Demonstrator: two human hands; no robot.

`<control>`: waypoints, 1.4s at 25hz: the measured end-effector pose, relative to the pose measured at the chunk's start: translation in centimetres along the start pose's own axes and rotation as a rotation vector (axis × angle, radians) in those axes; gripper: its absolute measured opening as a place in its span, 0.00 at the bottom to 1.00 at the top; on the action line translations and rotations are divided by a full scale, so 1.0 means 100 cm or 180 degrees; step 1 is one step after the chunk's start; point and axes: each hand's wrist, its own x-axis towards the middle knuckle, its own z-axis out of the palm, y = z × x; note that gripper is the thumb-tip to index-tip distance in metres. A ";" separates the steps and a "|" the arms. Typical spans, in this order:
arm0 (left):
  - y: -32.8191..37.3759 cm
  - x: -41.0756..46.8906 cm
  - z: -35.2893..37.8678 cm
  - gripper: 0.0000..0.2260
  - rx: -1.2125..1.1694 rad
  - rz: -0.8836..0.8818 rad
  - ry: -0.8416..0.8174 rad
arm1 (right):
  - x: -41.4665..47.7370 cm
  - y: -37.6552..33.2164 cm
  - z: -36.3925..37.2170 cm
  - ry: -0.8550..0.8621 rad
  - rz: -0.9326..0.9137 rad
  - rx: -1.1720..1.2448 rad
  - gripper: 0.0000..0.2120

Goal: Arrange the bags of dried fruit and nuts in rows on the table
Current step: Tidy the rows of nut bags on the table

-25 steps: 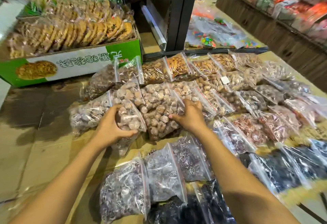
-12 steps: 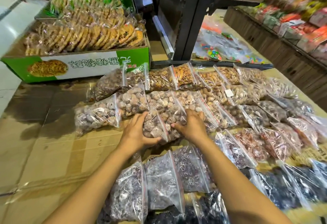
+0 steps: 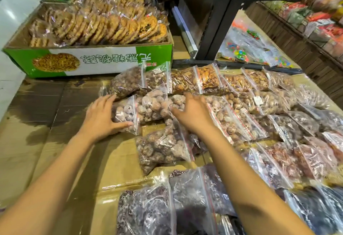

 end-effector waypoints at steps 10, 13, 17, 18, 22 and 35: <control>-0.027 0.020 0.017 0.24 -0.1542 -0.0681 0.0126 | 0.061 -0.021 0.055 -0.0146 0.0332 0.0858 0.04; -0.025 0.022 0.005 0.20 -0.2307 -0.0466 0.0270 | 0.057 -0.018 0.041 -0.0146 -0.0099 0.1218 0.07; 0.018 0.031 -0.001 0.24 -0.2548 0.0003 0.0121 | 0.062 0.003 0.036 0.0111 0.0117 0.1498 0.07; 0.029 0.031 0.004 0.26 -0.2532 0.0060 0.0015 | 0.059 0.009 0.039 0.0099 0.0260 0.1574 0.07; 0.023 0.025 0.030 0.38 -0.2267 0.0156 -0.0154 | 0.051 0.016 0.054 0.0245 0.0475 0.1472 0.08; 0.047 0.010 0.036 0.34 -0.1311 -0.0072 0.0350 | 0.036 0.010 0.036 -0.0025 0.0515 0.1524 0.03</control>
